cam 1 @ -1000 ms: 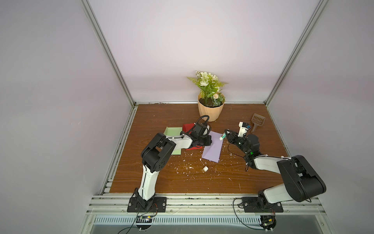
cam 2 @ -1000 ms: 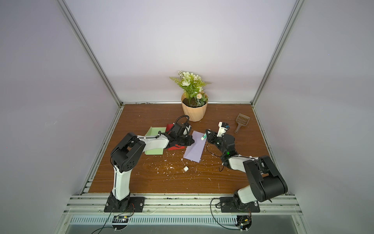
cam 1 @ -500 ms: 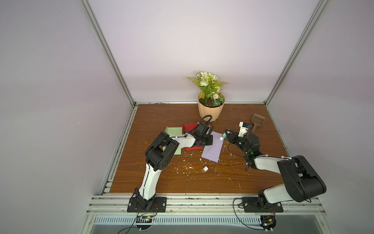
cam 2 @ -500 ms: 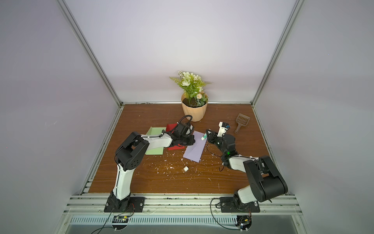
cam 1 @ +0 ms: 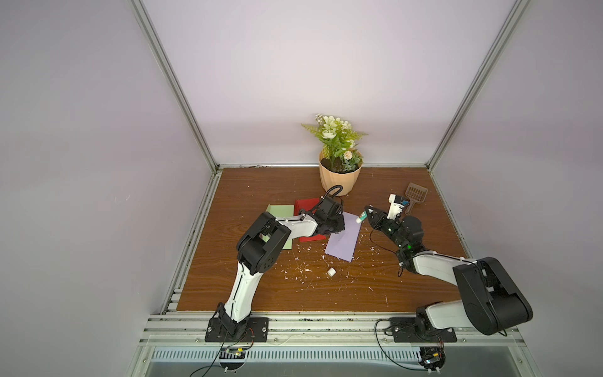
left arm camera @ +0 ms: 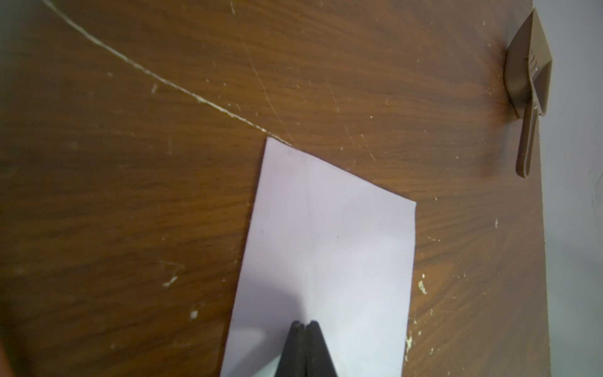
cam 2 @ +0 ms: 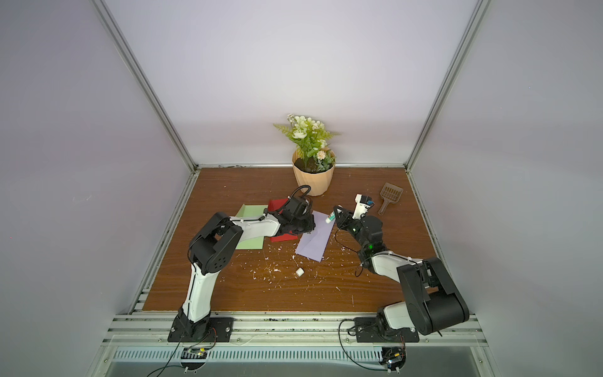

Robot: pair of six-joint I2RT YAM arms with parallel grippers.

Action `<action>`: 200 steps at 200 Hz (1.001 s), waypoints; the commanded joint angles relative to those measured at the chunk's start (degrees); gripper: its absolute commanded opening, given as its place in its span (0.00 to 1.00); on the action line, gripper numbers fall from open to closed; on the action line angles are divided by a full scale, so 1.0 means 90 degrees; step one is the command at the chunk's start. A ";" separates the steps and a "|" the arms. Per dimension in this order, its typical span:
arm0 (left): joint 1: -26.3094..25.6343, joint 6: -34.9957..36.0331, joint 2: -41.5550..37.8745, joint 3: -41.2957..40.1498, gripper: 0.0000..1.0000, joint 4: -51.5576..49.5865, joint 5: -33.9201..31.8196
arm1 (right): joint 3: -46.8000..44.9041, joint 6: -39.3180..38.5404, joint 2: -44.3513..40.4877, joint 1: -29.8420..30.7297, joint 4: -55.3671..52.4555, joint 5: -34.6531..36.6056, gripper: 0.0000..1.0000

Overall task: Seal the envelope with a glue stick
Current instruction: Seal the envelope at the center of the board.

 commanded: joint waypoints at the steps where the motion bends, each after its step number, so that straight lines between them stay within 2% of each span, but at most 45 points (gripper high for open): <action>1: 0.0004 -0.0169 0.0071 -0.0196 0.06 -0.0290 -0.0114 | 0.0008 -0.0055 -0.0290 -0.0017 0.0045 -0.0087 0.00; 73: 0.0009 0.0203 -0.0912 -0.0100 0.06 -0.0650 -0.0209 | 0.0027 -0.0009 -0.0363 -0.0022 -0.0005 -0.0178 0.00; 200: -0.0205 -0.0005 -0.0326 -0.0290 0.06 -0.0202 0.0308 | -0.0013 0.0012 -0.0251 -0.0017 0.0018 -0.0227 0.00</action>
